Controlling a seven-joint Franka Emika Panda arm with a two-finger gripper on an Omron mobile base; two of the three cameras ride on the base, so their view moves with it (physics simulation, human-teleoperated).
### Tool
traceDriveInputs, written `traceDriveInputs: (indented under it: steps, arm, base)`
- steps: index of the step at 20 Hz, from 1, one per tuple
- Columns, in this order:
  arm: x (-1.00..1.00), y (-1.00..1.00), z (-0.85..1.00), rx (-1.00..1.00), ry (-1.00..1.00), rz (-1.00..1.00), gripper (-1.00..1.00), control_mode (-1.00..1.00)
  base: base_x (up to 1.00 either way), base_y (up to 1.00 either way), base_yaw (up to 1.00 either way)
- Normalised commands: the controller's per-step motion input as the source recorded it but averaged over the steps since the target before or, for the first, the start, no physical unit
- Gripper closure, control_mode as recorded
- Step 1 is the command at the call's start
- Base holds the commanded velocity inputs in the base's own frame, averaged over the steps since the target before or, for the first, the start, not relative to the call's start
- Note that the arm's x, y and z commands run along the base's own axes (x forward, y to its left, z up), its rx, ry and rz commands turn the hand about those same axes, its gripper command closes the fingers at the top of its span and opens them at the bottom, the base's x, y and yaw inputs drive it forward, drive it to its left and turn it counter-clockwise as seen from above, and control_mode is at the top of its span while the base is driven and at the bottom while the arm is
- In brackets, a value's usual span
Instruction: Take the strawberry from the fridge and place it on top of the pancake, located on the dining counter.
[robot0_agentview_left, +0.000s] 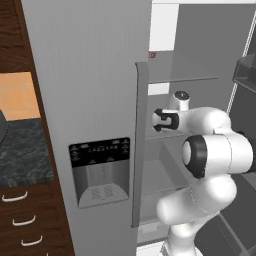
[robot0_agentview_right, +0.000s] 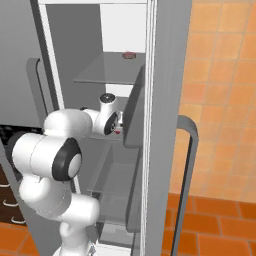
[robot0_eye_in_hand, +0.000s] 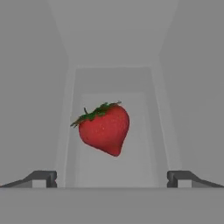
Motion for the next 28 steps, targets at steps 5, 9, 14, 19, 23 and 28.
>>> traceDriveInputs:
  steps: [5,9,14,19,23,28]
  arm:
    - [0.53,0.0,-0.2,0.0,0.08,0.0,-1.0,-1.0]
    - [0.48,0.0,-0.29,0.0,0.11,0.0,-1.0,-1.0]
    - [0.01,0.0,-0.34,0.0,0.02,0.03,-1.0,-1.0]
    - [-0.33,0.0,-0.57,0.0,0.0,0.05,1.0,-1.0]
    - [-0.11,0.09,-0.53,0.0,-0.02,0.03,1.0,-1.0]
    - [-0.37,0.27,-0.3,0.0,-0.13,0.07,1.0,-1.0]
  base:
    - [0.0,0.0,0.0]
    - [0.0,0.0,0.0]
    - [0.0,0.0,0.0]
    - [0.0,0.0,0.0]
    - [0.0,0.0,0.0]
    - [0.0,0.0,0.0]
